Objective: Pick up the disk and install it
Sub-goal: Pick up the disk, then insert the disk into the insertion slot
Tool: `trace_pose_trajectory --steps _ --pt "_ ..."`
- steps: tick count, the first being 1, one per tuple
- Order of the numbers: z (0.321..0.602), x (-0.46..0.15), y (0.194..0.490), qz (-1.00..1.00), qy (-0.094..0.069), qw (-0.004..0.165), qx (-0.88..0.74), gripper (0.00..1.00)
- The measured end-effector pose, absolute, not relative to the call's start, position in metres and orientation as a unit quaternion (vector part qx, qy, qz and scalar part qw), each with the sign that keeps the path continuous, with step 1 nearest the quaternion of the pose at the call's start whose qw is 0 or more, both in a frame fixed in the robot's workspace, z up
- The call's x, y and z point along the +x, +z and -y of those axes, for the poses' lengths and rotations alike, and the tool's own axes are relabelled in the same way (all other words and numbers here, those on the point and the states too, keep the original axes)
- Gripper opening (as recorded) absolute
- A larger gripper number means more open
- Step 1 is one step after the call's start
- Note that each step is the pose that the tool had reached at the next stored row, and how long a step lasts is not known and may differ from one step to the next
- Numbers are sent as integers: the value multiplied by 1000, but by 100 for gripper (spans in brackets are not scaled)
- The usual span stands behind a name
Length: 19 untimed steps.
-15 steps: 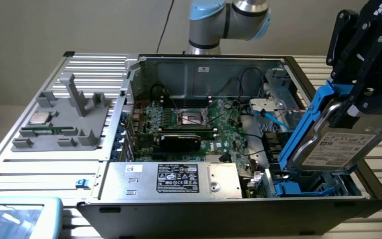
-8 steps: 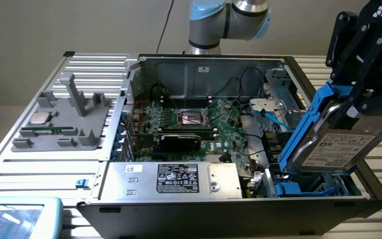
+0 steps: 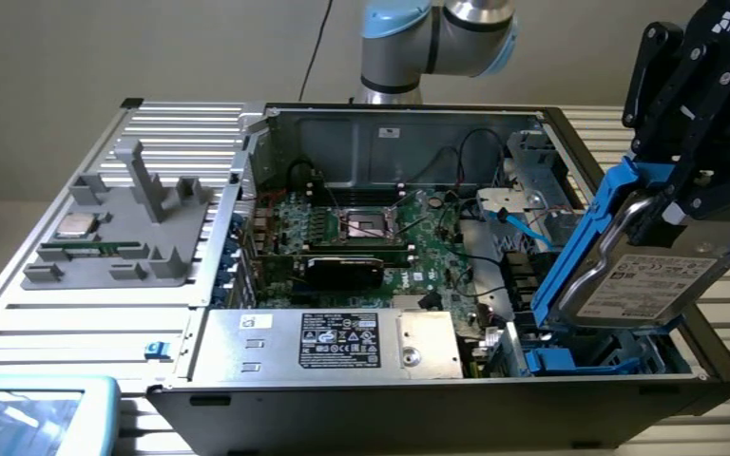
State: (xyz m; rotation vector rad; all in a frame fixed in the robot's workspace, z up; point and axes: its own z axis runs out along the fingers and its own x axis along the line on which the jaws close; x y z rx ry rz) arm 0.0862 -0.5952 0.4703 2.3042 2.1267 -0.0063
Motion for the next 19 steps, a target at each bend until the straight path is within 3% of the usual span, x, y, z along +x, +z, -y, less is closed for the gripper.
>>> trace_pose_trajectory --steps 19 --pt "595 85 452 -698 -2 3 716 37"
